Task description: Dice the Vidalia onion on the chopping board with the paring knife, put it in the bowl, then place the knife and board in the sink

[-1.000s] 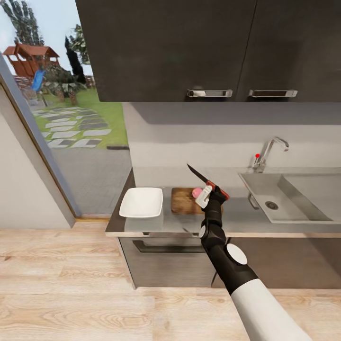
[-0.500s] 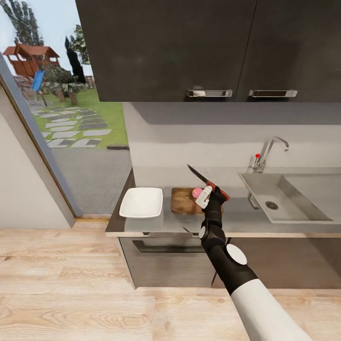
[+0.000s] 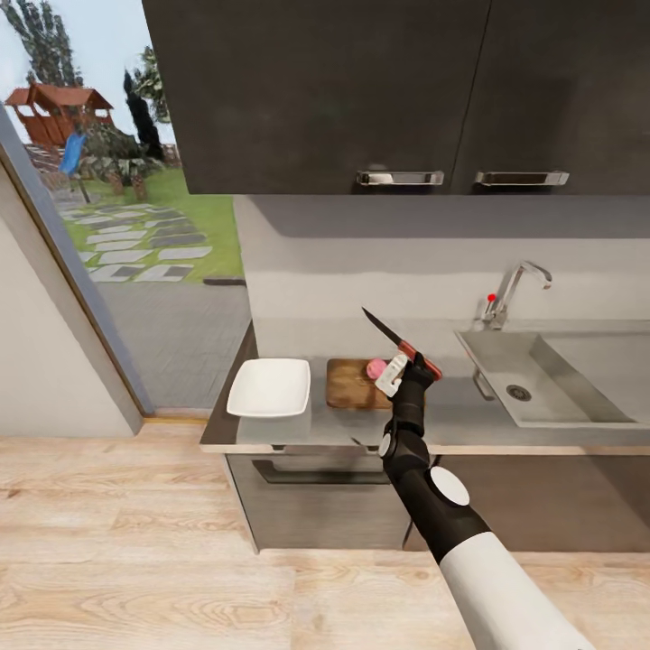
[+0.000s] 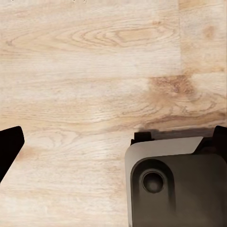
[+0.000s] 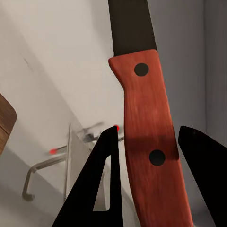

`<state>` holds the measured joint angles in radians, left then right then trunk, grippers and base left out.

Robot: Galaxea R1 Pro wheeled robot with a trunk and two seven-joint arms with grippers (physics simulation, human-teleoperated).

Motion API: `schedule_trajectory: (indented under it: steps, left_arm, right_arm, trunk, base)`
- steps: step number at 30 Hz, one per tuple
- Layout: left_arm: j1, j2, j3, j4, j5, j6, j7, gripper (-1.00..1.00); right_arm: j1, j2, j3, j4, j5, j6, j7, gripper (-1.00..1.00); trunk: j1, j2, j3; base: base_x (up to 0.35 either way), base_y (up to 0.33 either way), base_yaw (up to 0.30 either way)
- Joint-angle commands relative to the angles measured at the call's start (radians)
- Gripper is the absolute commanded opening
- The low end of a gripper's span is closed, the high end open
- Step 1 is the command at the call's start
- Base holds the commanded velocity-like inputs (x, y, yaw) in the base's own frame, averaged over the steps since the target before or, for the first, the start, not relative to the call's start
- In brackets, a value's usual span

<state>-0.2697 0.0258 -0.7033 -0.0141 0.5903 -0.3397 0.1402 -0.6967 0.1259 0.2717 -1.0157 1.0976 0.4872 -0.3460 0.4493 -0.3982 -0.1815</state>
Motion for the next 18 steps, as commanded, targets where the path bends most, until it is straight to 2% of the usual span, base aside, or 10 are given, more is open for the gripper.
schedule_trajectory:
  steps: [1,10,18]
  left_arm:
    - [0.0,0.0,-0.008,-0.001,0.003,-0.001,0.005,1.0]
    - [0.0,0.0,-0.009,-0.001,0.003,-0.001,0.005,1.0]
    - [0.0,0.0,-0.009,-0.001,0.002,-0.002,0.005,1.0]
  right_arm:
    - [-0.001,0.0,0.002,0.0,0.007,0.008,0.0,-1.0]
    - [-0.001,-0.001,0.005,0.001,0.007,0.008,-0.002,-1.0]
    - [-0.001,-0.001,0.002,0.072,0.005,0.007,-0.007,-1.0]
  trunk:
    - [0.001,-0.002,-0.002]
    - [0.001,-0.002,-0.002]
    - [0.001,-0.002,-0.002]
  base:
    - [0.13,0.0,0.0]
    - [0.215,0.039,0.0]
    - [0.032,0.008,0.0]
